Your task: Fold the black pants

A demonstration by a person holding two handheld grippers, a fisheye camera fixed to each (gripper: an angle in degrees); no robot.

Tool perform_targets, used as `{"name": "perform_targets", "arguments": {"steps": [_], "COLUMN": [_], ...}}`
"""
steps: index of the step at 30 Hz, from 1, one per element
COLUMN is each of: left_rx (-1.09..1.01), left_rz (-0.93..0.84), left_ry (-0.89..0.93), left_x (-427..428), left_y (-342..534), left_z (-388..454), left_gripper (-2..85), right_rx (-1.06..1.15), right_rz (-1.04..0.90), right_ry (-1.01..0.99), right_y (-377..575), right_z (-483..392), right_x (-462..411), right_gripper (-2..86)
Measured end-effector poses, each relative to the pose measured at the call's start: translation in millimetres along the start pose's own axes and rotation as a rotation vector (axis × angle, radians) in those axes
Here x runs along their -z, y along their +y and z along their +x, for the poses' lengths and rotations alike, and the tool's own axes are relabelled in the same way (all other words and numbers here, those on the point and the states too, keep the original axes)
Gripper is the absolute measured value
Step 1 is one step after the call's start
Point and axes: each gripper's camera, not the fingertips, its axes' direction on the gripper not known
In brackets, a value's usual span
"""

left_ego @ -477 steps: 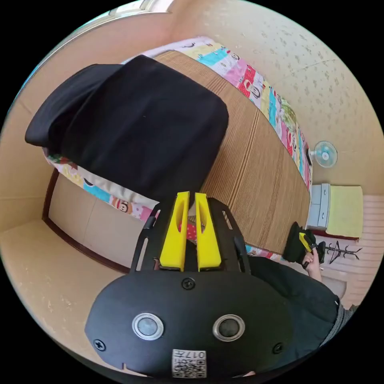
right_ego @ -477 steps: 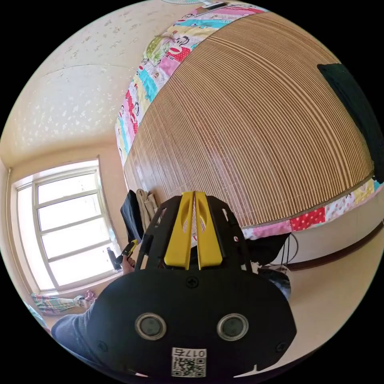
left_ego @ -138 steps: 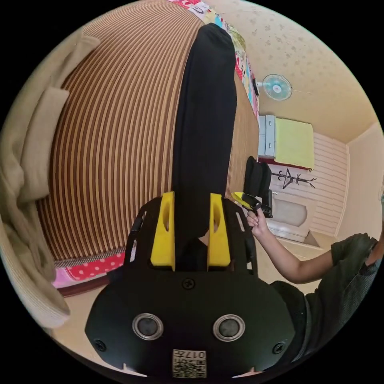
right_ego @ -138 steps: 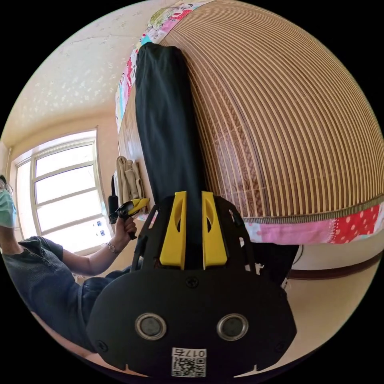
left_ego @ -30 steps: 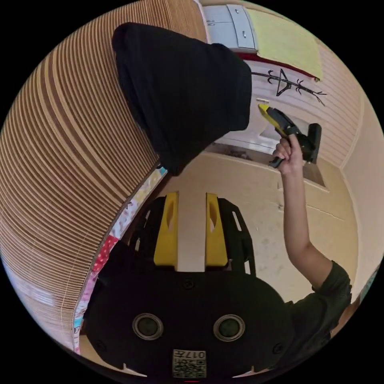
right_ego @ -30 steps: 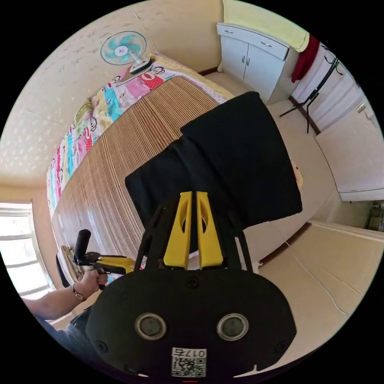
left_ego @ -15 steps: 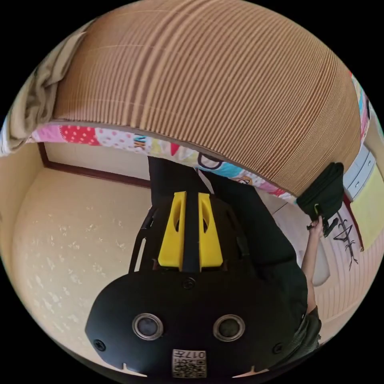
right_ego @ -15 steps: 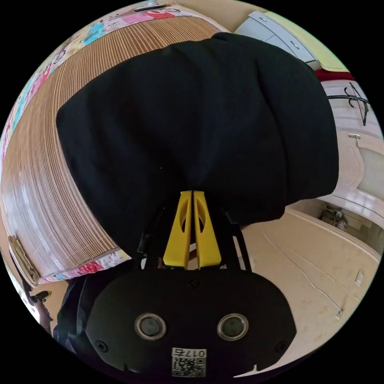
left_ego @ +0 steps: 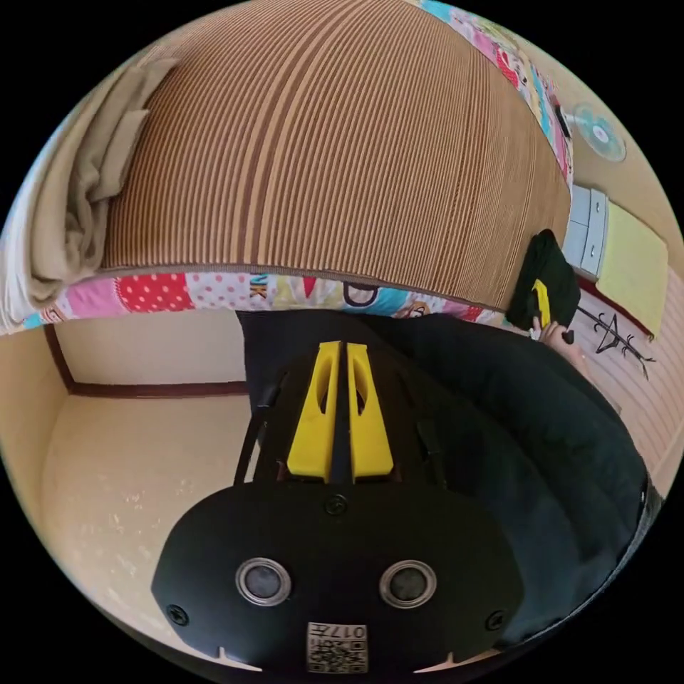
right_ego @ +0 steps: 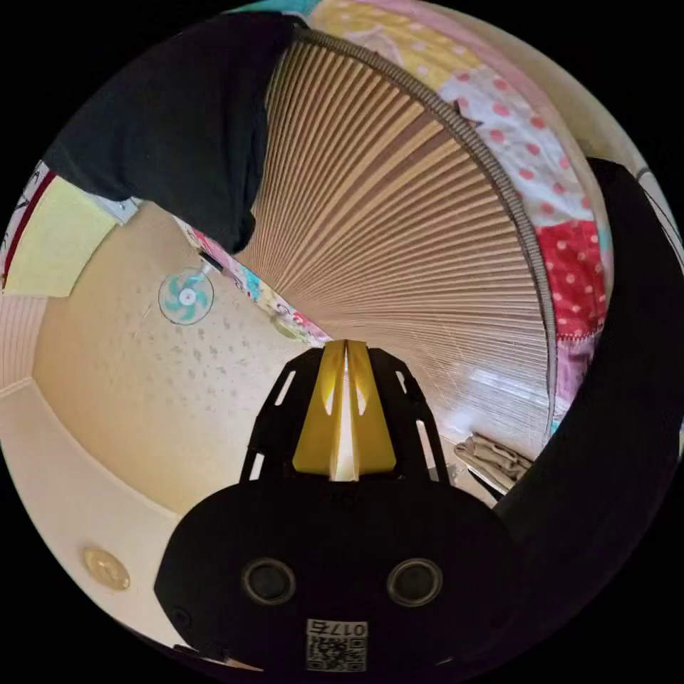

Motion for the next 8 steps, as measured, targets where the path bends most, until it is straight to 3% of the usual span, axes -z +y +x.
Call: {"name": "perform_targets", "arguments": {"steps": [4,6,8], "left_rx": [0.073,0.249,0.299], "left_rz": [0.252,0.549,0.523], "left_ry": [-0.070,-0.298,-0.246], "left_x": [62,111,127], "left_y": [19,50,44], "left_z": [-33,-54,-83], "left_gripper": [3.7,5.6,9.2], "right_rx": [0.093,0.133,0.159], "right_rz": [-0.324,-0.372,-0.391], "right_ry": [0.224,0.196,0.137], "right_y": [28,41,51], "right_z": [-17,-22,-24], "right_x": [-88,-109,-121], "right_gripper": [0.5,0.5,0.5]}}
